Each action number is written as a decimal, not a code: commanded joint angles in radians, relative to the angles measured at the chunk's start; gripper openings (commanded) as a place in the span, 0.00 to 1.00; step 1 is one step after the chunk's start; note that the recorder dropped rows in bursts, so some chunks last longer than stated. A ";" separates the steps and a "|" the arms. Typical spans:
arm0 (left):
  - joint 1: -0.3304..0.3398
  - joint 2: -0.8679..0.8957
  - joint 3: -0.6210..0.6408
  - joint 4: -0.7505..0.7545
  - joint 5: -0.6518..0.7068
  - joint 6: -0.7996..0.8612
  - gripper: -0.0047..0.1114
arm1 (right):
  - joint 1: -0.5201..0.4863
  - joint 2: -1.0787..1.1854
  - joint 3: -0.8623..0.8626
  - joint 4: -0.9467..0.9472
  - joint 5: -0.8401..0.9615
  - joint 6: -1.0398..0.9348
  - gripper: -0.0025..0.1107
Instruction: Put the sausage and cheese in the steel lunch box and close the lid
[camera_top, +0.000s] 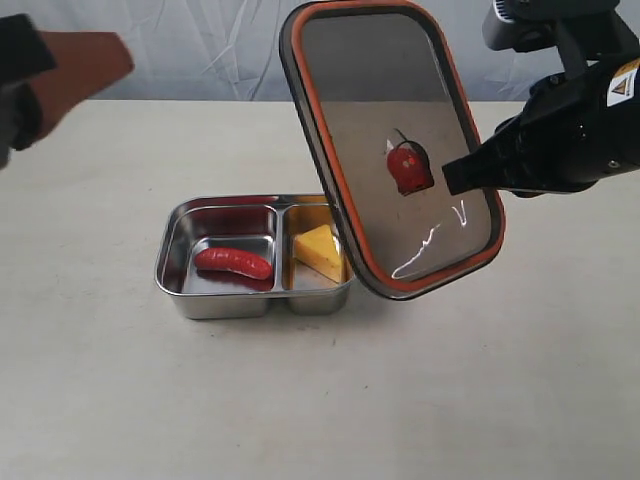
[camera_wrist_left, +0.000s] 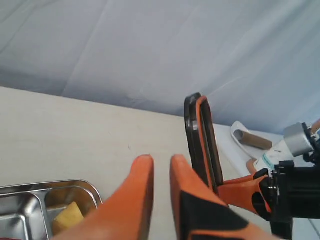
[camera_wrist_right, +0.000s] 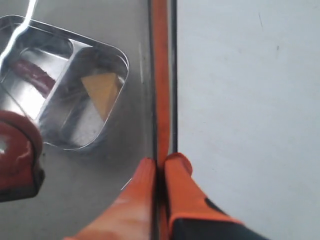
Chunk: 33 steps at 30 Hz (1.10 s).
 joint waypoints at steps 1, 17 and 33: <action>-0.021 0.116 -0.064 0.011 0.002 -0.002 0.38 | -0.003 -0.007 -0.003 0.017 -0.016 -0.039 0.02; -0.160 0.204 -0.108 0.006 -0.030 -0.002 0.48 | -0.003 -0.007 -0.003 0.134 -0.029 -0.124 0.02; -0.196 0.303 -0.115 0.008 -0.130 -0.003 0.48 | -0.003 -0.007 -0.003 0.373 0.004 -0.355 0.02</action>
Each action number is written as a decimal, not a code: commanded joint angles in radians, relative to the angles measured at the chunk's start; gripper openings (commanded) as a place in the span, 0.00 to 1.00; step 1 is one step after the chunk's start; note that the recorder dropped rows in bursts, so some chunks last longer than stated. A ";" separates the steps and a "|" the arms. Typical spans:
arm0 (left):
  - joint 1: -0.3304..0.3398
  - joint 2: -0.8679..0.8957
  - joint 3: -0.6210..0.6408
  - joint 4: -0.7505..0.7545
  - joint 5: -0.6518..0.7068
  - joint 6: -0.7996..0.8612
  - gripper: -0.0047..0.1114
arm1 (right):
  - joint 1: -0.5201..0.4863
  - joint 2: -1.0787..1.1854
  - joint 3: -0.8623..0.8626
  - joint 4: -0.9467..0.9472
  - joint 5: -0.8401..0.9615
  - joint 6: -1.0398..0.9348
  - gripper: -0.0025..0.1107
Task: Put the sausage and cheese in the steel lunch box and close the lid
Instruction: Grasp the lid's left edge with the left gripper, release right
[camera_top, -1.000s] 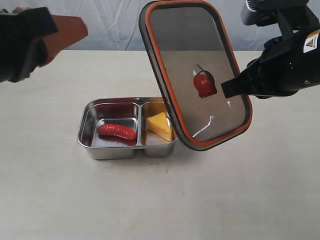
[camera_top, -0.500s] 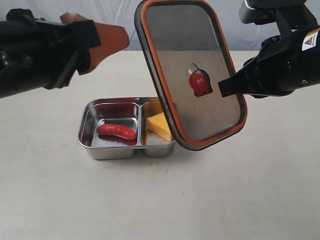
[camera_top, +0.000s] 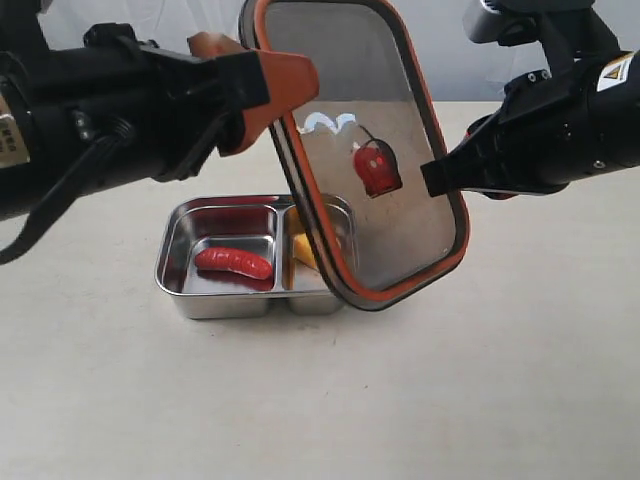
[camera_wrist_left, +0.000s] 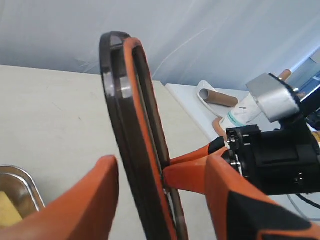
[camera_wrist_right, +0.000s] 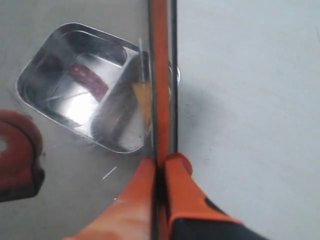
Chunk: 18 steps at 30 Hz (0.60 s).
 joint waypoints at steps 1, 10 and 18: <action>-0.007 0.039 -0.008 0.008 -0.018 -0.001 0.48 | -0.003 -0.007 -0.003 0.125 0.018 -0.133 0.02; -0.007 0.075 -0.008 0.034 -0.021 0.001 0.05 | -0.003 -0.007 -0.003 0.138 0.020 -0.153 0.02; -0.001 0.075 -0.055 0.216 0.103 0.003 0.04 | -0.003 -0.009 -0.003 0.093 0.012 -0.149 0.43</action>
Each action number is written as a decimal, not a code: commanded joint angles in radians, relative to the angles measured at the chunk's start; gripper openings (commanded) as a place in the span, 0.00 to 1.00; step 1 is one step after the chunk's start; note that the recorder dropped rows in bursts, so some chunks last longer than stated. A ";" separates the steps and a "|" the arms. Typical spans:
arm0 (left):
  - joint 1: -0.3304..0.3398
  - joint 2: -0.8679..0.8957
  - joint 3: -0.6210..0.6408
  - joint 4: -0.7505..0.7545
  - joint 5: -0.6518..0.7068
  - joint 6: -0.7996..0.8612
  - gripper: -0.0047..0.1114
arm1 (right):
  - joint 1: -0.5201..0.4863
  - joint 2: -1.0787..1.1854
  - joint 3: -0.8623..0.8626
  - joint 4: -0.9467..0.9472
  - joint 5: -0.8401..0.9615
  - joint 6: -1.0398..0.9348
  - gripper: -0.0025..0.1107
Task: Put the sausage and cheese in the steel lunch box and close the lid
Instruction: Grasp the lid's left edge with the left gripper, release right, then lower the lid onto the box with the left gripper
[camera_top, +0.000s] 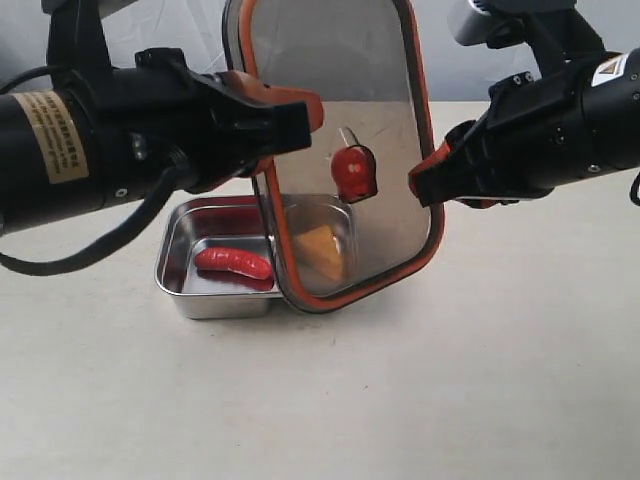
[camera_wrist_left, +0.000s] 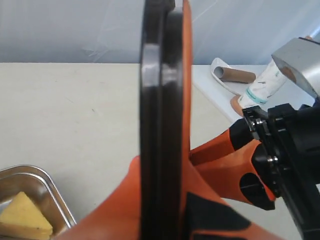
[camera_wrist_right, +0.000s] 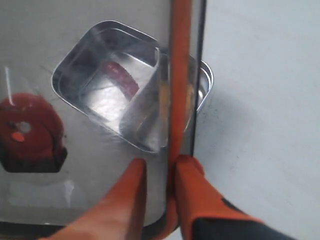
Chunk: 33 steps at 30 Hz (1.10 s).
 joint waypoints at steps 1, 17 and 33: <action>0.001 0.002 -0.036 0.122 0.136 0.010 0.04 | -0.003 -0.009 -0.003 -0.023 -0.020 -0.003 0.46; 0.001 0.002 -0.120 0.551 0.394 0.010 0.04 | -0.003 -0.091 -0.003 -0.440 -0.072 0.418 0.46; -0.001 0.282 -0.152 0.827 0.718 0.474 0.04 | -0.003 -0.099 -0.003 -0.455 -0.037 0.425 0.46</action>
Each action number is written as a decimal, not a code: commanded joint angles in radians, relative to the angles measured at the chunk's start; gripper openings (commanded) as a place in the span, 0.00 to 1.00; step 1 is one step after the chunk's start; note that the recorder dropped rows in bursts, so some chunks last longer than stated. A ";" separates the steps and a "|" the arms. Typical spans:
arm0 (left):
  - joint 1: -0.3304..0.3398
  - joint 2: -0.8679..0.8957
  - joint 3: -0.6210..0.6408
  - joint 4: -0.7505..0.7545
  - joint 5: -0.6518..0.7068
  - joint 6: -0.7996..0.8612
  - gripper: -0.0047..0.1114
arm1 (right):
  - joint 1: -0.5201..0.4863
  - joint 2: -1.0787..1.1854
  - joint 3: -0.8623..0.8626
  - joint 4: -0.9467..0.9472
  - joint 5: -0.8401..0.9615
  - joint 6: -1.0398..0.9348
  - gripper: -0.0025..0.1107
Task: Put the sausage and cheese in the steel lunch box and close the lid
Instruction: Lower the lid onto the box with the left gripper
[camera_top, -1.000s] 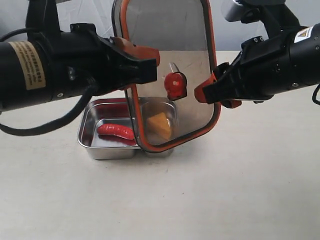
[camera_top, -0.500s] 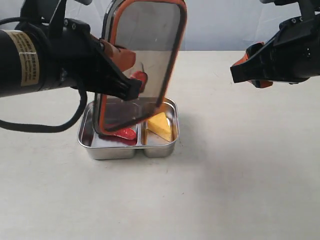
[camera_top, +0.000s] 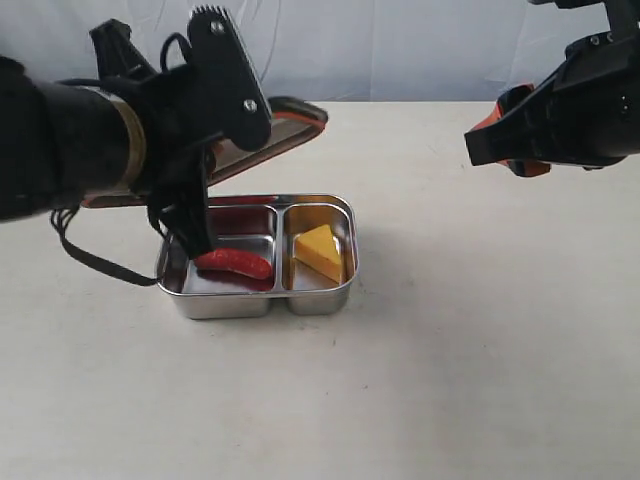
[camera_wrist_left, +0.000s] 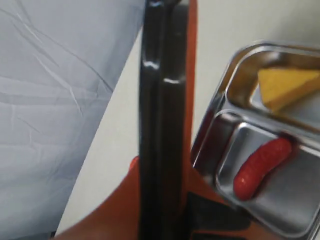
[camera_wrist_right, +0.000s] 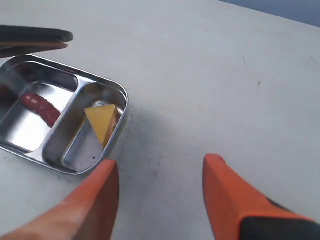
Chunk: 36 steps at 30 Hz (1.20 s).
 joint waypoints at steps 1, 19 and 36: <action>-0.003 0.108 -0.006 0.088 0.076 0.015 0.04 | -0.004 -0.007 -0.003 -0.035 0.018 0.002 0.46; -0.189 0.370 -0.006 0.411 0.195 -0.282 0.04 | -0.004 -0.007 -0.003 -0.073 0.055 0.002 0.46; -0.202 0.376 -0.006 0.232 0.045 -0.270 0.19 | -0.004 -0.007 -0.003 -0.078 0.071 0.006 0.46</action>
